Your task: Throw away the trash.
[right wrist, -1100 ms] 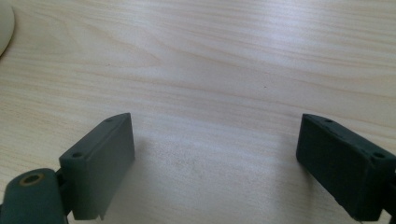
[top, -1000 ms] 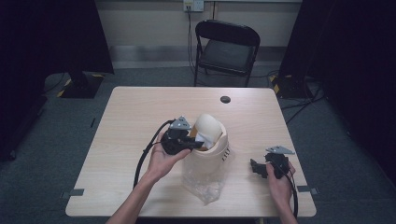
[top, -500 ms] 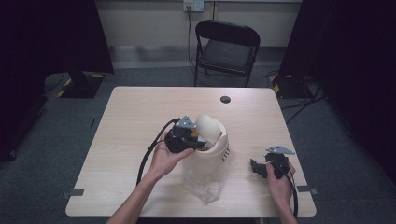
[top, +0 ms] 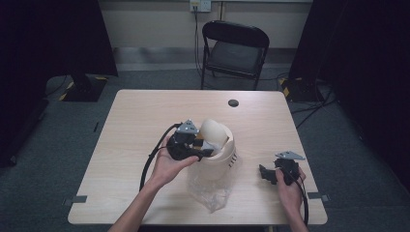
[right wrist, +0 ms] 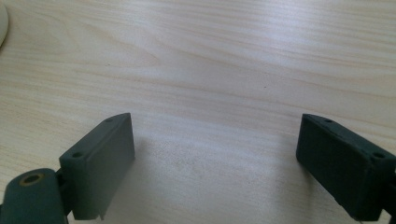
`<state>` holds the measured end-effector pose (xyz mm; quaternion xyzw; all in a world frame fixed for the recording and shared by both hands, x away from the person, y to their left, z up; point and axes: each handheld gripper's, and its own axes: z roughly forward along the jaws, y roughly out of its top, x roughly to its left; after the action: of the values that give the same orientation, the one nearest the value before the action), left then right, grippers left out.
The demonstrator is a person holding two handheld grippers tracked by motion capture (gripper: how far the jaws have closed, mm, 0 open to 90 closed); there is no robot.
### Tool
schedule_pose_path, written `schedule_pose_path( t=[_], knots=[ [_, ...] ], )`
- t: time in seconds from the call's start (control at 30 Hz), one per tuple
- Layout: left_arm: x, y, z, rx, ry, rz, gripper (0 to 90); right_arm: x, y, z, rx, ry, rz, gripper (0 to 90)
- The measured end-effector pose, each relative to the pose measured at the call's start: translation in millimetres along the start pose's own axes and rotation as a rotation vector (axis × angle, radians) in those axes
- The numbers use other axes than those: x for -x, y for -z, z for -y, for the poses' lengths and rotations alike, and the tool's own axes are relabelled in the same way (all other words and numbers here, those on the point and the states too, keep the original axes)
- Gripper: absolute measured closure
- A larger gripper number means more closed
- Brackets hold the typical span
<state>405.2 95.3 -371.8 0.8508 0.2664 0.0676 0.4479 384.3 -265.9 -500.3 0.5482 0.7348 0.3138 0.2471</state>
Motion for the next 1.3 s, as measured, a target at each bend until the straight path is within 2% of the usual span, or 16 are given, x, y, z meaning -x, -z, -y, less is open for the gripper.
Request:
schedule_pose_path(
  t=[0.17, 0.37, 0.43, 0.53, 0.57, 0.6, 0.67, 0.87, 0.9, 1.07, 1.1, 1.13, 1.17, 1.3],
  knots=[
    [-2.2, 10.4, 0.9, 0.03, 0.018, -0.003, 48.9, 0.0, 0.0, 0.0, 0.0, 0.0, 0.0, 10.6],
    [-0.6, 16.0, 2.3, 0.045, -0.001, 0.001, 51.8, 0.0, 0.0, 0.0, 0.0, 0.0, 0.0, 10.6],
    [-0.3, 18.5, 3.7, 0.063, -0.003, 0.006, 51.5, 0.0, 0.0, 0.0, 0.0, 0.0, 0.0, 10.6],
    [-1.1, 24.1, 7.4, 0.122, -0.009, 0.008, 47.3, 0.1, 0.0, 0.0, 0.0, 0.0, 0.0, 10.6],
    [-2.0, 26.5, 8.4, 0.125, -0.006, 0.001, 45.9, 0.0, 0.0, 0.0, 0.0, 0.0, 0.0, 10.6],
    [-3.4, 28.3, 9.9, 0.138, 0.005, 0.0, 41.7, 0.1, 0.0, 0.0, 0.0, 0.0, -0.001, 10.6],
    [-9.3, 35.7, 14.8, 0.156, 0.03, -0.022, 39.4, 0.0, 0.0, 0.0, 0.0, 0.0, 0.0, 10.6],
    [-20.5, 48.1, 26.7, 0.166, 0.071, -0.036, 32.5, 0.1, 0.0, 0.0, 0.0, 0.0, 0.0, 10.6],
    [-24.8, 53.0, 32.6, 0.17, 0.08, -0.052, 30.3, 0.1, 0.0, 0.0, 0.0, 0.0, 0.0, 10.6],
    [-31.5, 60.9, 44.0, 0.175, 0.109, -0.081, 23.8, 0.0, 0.0, 0.0, 0.0, 0.0, 0.0, 10.6],
    [-33.4, 64.3, 48.3, 0.174, 0.105, -0.116, 22.7, 0.1, 0.0, 0.0, 0.0, 0.0, 0.0, 10.6],
    [-34.2, 66.2, 50.1, 0.173, 0.109, -0.124, 21.6, 0.1, 0.0, 0.0, 0.0, 0.0, 0.0, 10.6],
    [-34.8, 67.7, 52.1, 0.18, 0.123, -0.124, 19.8, 0.1, 0.0, 0.0, 0.0, 0.0, 0.0, 10.6],
    [-39.5, 75.5, 60.0, 0.188, 0.132, -0.131, 16.5, 0.1, 0.0, 0.0, 0.0, 0.0, 0.0, 10.6]
  ],
)
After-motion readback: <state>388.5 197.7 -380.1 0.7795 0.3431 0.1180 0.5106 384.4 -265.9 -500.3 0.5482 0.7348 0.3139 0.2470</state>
